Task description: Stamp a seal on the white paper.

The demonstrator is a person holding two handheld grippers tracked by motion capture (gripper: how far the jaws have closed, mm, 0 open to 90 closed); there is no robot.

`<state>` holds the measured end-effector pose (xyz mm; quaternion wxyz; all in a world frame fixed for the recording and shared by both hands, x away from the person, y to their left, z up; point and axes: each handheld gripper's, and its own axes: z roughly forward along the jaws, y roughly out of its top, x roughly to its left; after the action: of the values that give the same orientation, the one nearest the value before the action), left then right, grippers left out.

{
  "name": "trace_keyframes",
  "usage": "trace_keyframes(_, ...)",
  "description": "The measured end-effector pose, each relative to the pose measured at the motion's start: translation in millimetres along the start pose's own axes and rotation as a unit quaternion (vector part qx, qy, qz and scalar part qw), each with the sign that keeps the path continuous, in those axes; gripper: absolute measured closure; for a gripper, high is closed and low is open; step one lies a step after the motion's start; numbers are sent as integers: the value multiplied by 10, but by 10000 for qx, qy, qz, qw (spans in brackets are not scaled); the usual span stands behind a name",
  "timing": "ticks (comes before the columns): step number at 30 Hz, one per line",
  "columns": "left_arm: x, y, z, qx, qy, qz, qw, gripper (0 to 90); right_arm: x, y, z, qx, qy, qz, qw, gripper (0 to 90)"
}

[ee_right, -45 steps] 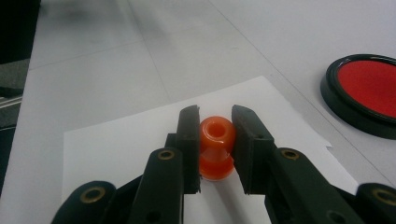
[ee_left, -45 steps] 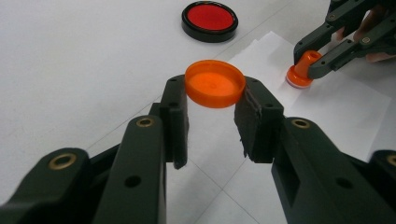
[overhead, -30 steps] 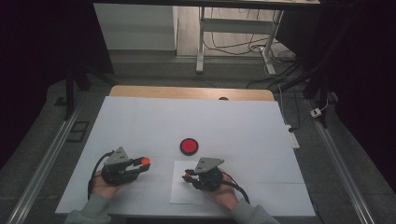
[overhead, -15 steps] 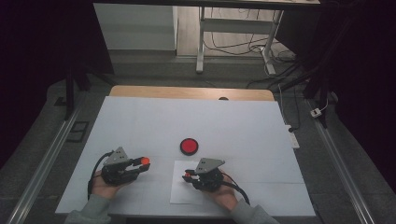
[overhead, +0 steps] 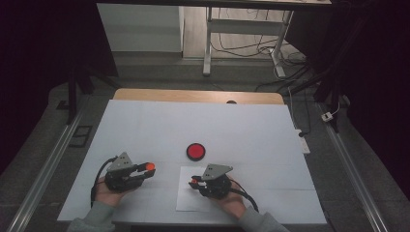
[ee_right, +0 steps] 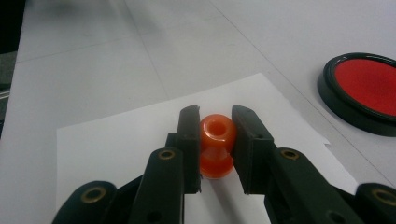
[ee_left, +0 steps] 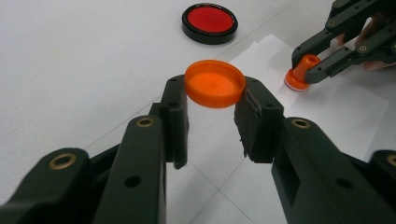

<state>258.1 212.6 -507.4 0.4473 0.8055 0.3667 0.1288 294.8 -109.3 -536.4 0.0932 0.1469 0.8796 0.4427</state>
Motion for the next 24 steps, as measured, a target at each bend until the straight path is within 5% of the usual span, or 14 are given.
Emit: trace_keyframes(24,3,0,-12,-21,40,-21,10000,654,18,5,-3,26,-60,-47,10000,726)
